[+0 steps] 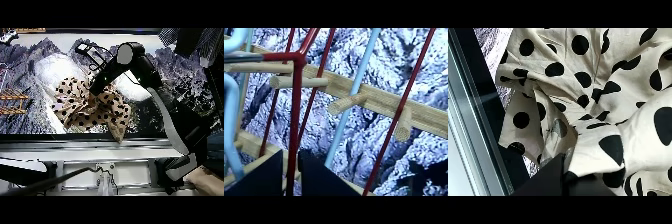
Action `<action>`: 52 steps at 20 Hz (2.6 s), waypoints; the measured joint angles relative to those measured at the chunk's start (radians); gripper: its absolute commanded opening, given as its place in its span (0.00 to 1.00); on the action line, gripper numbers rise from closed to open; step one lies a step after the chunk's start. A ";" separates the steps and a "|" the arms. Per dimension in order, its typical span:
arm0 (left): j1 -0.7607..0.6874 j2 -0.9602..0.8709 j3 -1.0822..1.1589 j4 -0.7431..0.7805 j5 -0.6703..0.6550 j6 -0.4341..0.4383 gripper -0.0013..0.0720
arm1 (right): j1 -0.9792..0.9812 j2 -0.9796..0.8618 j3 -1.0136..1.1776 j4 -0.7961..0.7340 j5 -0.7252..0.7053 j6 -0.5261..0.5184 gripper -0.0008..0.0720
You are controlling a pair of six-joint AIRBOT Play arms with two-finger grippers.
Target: Fold the clothes and pants, and hang the long-sleeved shirts on hangers.
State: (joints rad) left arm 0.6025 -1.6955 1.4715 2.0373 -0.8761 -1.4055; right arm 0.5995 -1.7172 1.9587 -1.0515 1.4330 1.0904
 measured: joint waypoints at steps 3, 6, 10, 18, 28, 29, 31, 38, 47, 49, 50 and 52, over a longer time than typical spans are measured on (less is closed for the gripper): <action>-0.011 0.019 0.001 0.006 0.002 0.003 0.04 | 0.000 0.000 0.000 0.000 0.001 0.000 0.04; -0.033 0.058 0.002 0.011 0.002 0.002 0.04 | 0.000 0.000 0.000 0.000 0.013 0.000 0.04; -0.079 0.130 0.002 0.003 0.005 0.000 0.04 | 0.000 0.000 0.000 0.001 0.024 0.000 0.04; -0.250 0.383 0.002 -0.129 -0.081 -0.001 0.03 | 0.000 0.000 0.000 0.000 0.011 0.000 0.04; -0.715 0.924 -0.108 -0.323 -0.561 -0.130 0.03 | -0.001 0.000 0.000 -0.010 -0.064 0.085 0.05; -0.760 0.982 -0.142 -0.330 -0.613 -0.160 0.03 | -0.001 0.000 0.000 -0.011 -0.058 0.098 0.05; -0.834 1.092 -0.218 -0.338 -0.698 -0.215 0.03 | -0.001 0.000 0.000 -0.012 -0.031 0.116 0.05; -0.951 1.413 -0.471 -0.496 -0.844 -0.303 0.03 | -0.001 0.020 0.000 -0.016 0.000 0.150 0.04; -0.964 1.466 -0.632 -0.559 -0.673 -0.191 0.03 | -0.001 0.066 0.000 -0.003 0.027 0.156 0.04; -0.965 1.440 -0.644 -0.543 -0.624 -0.145 0.03 | -0.001 0.077 0.000 0.001 0.038 0.156 0.04; -0.966 1.422 -0.647 -0.544 -0.609 -0.121 0.03 | -0.001 0.081 0.000 0.002 0.039 0.156 0.04; -0.967 1.378 -0.652 -0.568 -0.587 -0.064 0.03 | -0.001 0.086 0.000 0.003 0.045 0.156 0.04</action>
State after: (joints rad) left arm -0.3641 -0.3176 0.8200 1.4696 -1.4631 -1.4700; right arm 0.5983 -1.6310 1.9587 -1.0481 1.4784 1.2461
